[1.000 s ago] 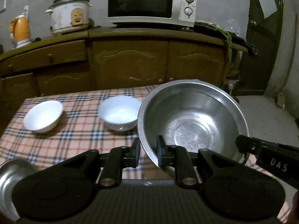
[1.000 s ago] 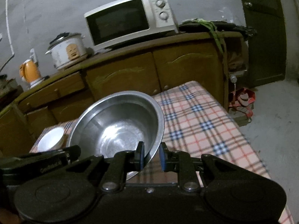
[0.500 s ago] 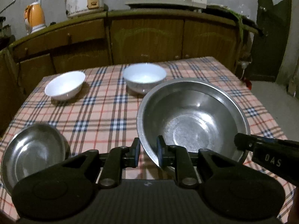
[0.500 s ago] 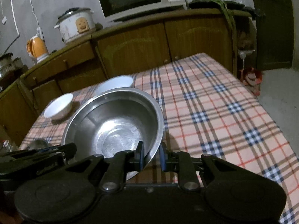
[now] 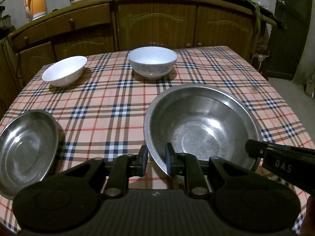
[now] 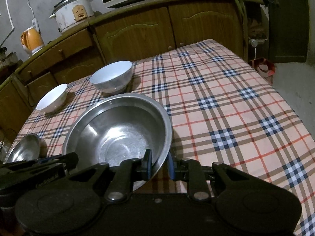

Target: Organize plates and bowls

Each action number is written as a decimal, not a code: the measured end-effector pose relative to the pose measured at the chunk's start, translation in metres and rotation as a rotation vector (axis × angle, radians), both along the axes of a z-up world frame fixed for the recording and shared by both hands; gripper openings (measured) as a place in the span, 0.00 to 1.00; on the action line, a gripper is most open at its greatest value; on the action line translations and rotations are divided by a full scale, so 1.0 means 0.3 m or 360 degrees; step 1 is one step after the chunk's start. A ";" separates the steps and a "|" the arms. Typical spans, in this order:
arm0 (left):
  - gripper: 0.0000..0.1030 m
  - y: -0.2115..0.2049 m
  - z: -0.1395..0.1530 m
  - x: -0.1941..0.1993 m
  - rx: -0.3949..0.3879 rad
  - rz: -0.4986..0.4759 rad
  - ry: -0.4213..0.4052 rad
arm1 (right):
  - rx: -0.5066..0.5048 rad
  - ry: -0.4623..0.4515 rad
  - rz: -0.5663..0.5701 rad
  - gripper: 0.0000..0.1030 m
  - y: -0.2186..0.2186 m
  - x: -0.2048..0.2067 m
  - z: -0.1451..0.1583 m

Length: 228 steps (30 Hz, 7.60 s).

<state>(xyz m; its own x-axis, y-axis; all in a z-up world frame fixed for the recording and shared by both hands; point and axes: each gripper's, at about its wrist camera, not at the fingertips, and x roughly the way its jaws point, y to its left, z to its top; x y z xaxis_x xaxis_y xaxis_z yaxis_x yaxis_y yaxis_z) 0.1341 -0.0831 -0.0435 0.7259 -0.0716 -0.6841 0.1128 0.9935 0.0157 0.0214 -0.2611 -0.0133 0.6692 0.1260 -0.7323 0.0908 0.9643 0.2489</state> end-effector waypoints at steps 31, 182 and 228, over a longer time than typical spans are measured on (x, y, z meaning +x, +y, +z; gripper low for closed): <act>0.41 0.032 -0.004 -0.001 -0.0081 0.0062 0.0016 | -0.0057 -0.0083 -0.0084 0.35 -0.025 -0.007 0.044; 0.18 0.099 0.241 -0.003 -0.0083 0.0020 -0.0139 | 0.0057 -0.0222 0.0157 0.27 0.146 -0.013 0.278; 0.22 -0.014 0.007 0.078 -0.0023 -0.0143 0.0176 | -0.0022 0.0085 0.0092 0.27 0.041 0.001 0.025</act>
<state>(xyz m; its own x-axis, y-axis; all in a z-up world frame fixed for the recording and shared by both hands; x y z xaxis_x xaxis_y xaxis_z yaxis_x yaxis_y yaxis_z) 0.1574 -0.0873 -0.0413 0.6363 -0.1435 -0.7580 0.2016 0.9793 -0.0162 0.0218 -0.2489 -0.0057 0.6213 0.1527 -0.7685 0.0477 0.9716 0.2317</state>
